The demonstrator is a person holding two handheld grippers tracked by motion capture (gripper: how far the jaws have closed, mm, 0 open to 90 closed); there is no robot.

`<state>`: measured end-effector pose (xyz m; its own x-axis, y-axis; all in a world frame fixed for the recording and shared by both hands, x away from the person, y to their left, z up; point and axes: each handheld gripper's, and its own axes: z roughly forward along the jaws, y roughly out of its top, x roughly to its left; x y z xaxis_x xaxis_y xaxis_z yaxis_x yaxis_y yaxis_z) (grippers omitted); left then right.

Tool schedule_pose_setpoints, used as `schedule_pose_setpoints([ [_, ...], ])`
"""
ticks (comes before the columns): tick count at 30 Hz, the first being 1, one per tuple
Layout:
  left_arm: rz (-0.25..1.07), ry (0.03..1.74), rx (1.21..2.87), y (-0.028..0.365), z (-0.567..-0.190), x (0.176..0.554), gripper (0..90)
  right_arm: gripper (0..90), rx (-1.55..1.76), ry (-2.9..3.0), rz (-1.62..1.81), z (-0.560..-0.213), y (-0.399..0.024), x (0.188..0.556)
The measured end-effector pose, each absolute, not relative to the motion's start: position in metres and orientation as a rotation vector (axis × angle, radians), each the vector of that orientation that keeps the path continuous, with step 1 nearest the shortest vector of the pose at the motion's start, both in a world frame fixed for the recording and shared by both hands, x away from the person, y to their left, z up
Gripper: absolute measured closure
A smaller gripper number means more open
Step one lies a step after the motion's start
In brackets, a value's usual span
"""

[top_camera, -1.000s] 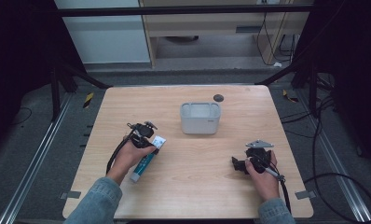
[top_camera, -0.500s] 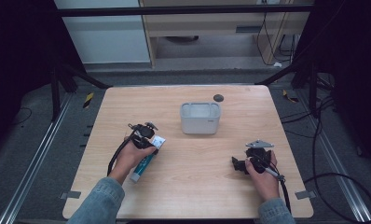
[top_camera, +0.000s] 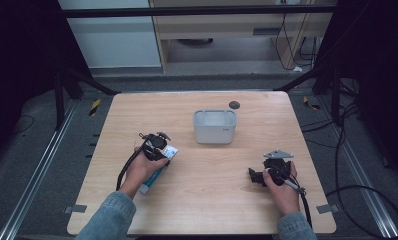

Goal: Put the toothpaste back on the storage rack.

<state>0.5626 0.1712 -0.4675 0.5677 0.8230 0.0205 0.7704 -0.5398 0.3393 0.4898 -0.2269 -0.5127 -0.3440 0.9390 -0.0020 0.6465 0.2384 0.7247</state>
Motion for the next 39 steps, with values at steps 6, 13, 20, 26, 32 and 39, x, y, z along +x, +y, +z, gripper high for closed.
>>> schedule_pose_setpoints([
  [6, 0.314, 1.282, 2.535, 0.165, -0.467, 0.558, 60.3, 0.4, 1.45, 2.077, 0.889, -0.513, -0.227, 0.49],
  [13, 0.366, 1.214, 2.608, 0.156, -0.466, 0.553, 66.7, 0.4, 1.451, 2.076, 0.89, -0.513, -0.227, 0.49],
  [20, 0.366, 1.181, 2.652, 0.152, -0.464, 0.552, 70.2, 0.4, 1.452, 2.076, 0.889, -0.513, -0.227, 0.49],
  [26, 0.337, 1.16, 2.644, 0.155, -0.461, 0.553, 76.1, 0.4, 1.451, 2.076, 0.889, -0.513, -0.227, 0.49],
  [32, 0.32, 1.159, 2.574, 0.164, -0.458, 0.55, 78.8, 0.4, 1.45, 2.076, 0.889, -0.513, -0.227, 0.49],
  [39, 0.333, 1.143, 2.494, 0.17, -0.439, 0.546, 79.0, 0.4, 1.45, 2.076, 0.889, -0.513, -0.227, 0.49],
])
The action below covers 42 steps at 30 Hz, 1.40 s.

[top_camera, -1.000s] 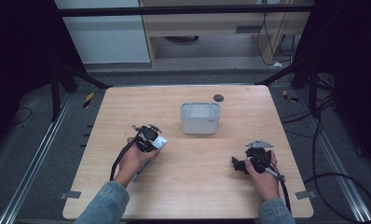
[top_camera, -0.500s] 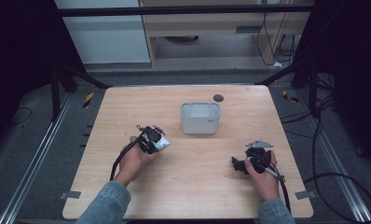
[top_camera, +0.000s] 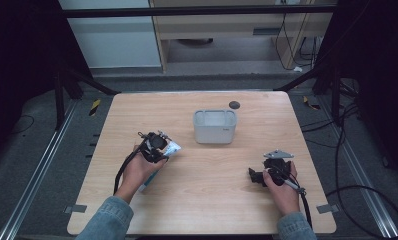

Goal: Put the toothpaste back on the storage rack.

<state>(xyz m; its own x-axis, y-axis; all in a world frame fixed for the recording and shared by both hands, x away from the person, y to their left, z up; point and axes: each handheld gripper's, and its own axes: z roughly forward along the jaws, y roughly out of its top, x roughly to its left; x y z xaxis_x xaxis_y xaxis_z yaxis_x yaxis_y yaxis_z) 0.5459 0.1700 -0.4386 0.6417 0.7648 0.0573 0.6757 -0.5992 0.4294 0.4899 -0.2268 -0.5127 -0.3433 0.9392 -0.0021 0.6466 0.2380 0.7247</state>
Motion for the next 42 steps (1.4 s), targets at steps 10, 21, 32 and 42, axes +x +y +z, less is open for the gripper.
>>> schedule_pose_setpoints([
  [10, 0.356, 1.141, 2.416, 0.175, -0.415, 0.548, 79.0, 0.3, 1.451, 2.077, 0.889, -0.513, -0.227, 0.49],
  [21, 0.353, 1.115, 2.323, 0.171, -0.391, 0.549, 79.0, 0.4, 1.45, 2.077, 0.889, -0.513, -0.227, 0.49],
  [32, 0.387, 1.055, 2.29, 0.153, -0.367, 0.552, 79.0, 0.4, 1.45, 2.077, 0.889, -0.513, -0.227, 0.49],
  [42, 0.414, 1.018, 2.272, 0.136, -0.347, 0.556, 79.0, 0.4, 1.45, 2.076, 0.89, -0.513, -0.227, 0.49],
])
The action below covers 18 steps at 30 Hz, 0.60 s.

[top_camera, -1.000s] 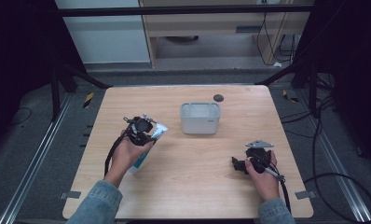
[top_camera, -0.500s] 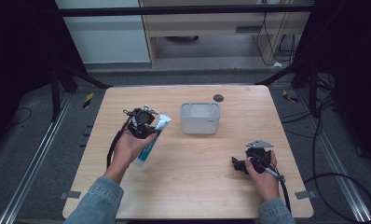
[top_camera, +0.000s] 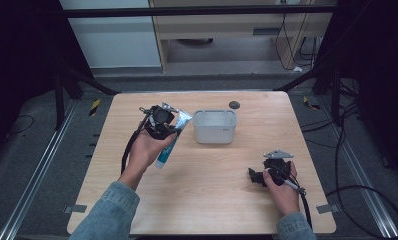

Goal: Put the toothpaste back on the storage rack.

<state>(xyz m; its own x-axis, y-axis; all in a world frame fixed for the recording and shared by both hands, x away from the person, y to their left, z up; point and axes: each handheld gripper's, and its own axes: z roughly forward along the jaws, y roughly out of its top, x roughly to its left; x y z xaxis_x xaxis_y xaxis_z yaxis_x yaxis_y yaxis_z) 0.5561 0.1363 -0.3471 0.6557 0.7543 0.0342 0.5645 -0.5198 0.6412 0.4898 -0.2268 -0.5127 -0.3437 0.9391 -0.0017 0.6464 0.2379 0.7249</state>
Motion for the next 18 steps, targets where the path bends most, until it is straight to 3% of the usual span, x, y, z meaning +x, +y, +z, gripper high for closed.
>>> schedule_pose_setpoints([
  [18, 0.454, 0.973, 2.201, 0.123, -0.317, 0.562, 79.0, 0.4, 1.452, 2.076, 0.89, -0.513, -0.227, 0.49],
])
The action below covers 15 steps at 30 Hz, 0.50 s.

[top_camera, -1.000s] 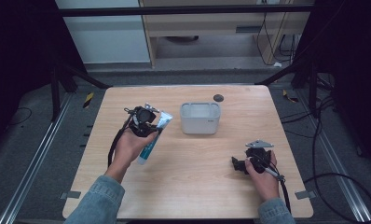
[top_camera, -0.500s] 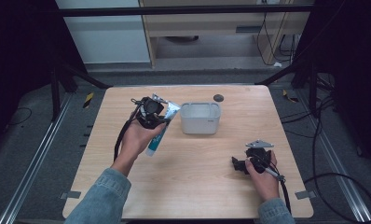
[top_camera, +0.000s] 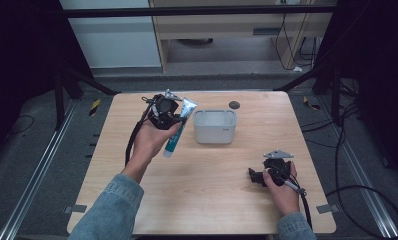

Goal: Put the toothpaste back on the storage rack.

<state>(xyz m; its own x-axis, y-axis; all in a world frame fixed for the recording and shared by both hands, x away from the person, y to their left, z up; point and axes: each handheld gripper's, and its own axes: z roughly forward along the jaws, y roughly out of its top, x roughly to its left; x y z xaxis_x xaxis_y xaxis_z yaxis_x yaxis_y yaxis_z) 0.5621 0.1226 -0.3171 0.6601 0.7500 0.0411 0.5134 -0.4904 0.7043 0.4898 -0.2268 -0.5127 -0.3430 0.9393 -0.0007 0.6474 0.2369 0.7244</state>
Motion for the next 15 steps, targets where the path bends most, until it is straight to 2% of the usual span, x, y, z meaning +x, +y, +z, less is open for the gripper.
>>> schedule_pose_setpoints([
  [15, 0.461, 0.978, 2.139, 0.096, -0.31, 0.564, 79.1, 0.4, 1.451, 2.074, 0.879, -0.513, -0.227, 0.491],
])
